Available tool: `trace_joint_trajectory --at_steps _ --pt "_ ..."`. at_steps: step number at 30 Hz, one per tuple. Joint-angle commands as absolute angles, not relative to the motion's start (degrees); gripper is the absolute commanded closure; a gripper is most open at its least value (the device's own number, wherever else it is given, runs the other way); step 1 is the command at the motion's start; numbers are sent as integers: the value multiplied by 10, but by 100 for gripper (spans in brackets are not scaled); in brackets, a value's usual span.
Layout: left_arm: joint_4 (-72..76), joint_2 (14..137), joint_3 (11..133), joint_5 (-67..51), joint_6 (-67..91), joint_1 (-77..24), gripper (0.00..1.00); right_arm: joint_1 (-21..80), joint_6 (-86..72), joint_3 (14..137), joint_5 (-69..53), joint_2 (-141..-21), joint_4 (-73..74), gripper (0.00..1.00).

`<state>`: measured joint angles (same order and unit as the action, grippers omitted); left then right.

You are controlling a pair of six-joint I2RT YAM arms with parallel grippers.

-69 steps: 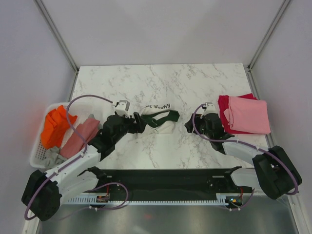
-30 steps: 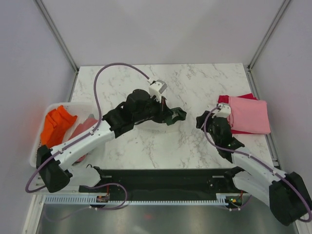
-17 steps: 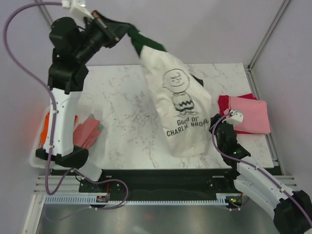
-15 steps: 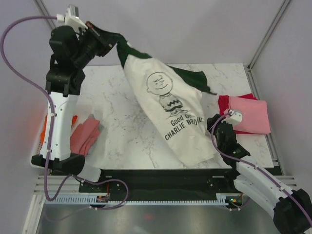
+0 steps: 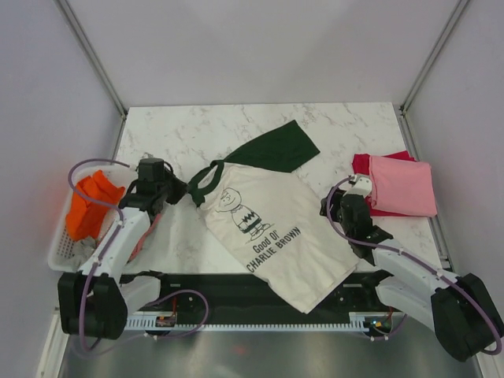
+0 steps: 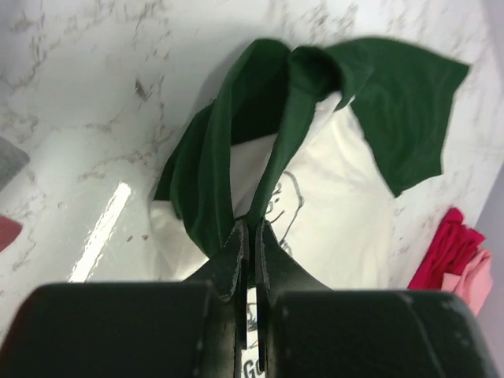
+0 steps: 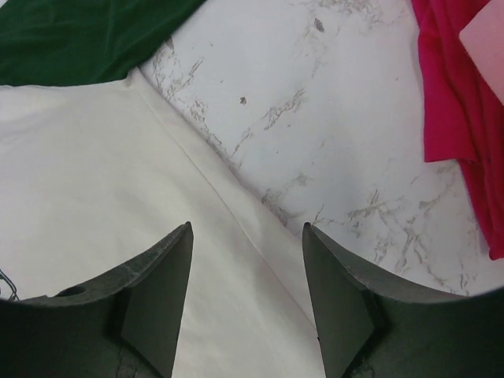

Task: Fold and stack the t-shirts
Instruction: Flatten the tshirt out

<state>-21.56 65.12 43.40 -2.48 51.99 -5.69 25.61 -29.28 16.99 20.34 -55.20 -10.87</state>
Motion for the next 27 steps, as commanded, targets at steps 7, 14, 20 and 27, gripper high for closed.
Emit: trace_joint_trajectory --at_steps 7,14,20,27 --pt "-108 515 339 87 522 -53 98 256 -361 271 248 -613 53 30" --pt "-105 539 329 89 518 -53 98 256 -380 289 207 -637 107 30" --pt "-112 534 323 110 519 -53 98 256 -381 309 205 -671 140 35" --pt "-254 500 351 205 570 -38 98 256 -365 337 140 -732 122 34"
